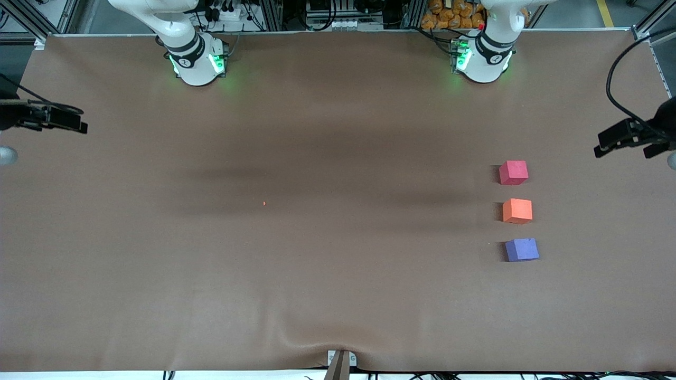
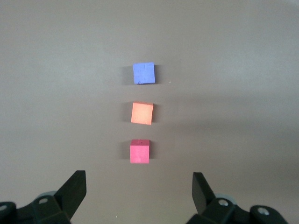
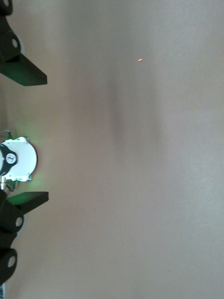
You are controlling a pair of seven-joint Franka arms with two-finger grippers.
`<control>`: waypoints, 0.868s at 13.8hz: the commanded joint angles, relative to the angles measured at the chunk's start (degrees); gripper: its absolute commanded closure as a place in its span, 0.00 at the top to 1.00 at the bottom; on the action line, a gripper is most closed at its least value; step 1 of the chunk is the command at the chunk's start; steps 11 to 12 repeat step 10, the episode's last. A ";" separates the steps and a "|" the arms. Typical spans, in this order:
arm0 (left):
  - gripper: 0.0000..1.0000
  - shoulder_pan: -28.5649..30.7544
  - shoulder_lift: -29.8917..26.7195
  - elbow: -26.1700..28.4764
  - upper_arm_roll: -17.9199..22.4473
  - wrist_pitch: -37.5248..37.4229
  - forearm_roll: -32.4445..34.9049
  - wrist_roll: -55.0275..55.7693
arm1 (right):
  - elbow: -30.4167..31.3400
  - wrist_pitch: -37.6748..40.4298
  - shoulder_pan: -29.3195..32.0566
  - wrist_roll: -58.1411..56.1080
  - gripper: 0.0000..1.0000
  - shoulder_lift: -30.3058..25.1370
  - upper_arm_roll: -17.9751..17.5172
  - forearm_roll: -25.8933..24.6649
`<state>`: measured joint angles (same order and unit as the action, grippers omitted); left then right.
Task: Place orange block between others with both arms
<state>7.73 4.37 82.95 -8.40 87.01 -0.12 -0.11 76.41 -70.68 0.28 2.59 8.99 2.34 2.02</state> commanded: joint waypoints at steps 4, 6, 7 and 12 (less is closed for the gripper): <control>1.00 -2.46 -10.25 10.46 2.16 -2.29 -0.76 0.64 | 3.48 -6.49 -0.20 0.05 1.00 -1.16 -0.15 -0.79; 1.00 -2.55 -9.99 9.78 2.16 -2.37 -0.15 0.29 | 2.96 -7.54 -0.11 0.05 1.00 -1.17 -0.06 -0.61; 1.00 -2.72 -9.99 9.60 2.25 -2.37 -0.06 0.37 | 2.87 -7.54 -0.11 -0.04 1.00 -1.25 -0.15 -0.61; 1.00 -3.34 -9.90 9.33 2.25 -2.37 0.12 0.38 | 2.78 -7.54 -0.11 -0.04 1.00 -1.69 -0.15 -0.96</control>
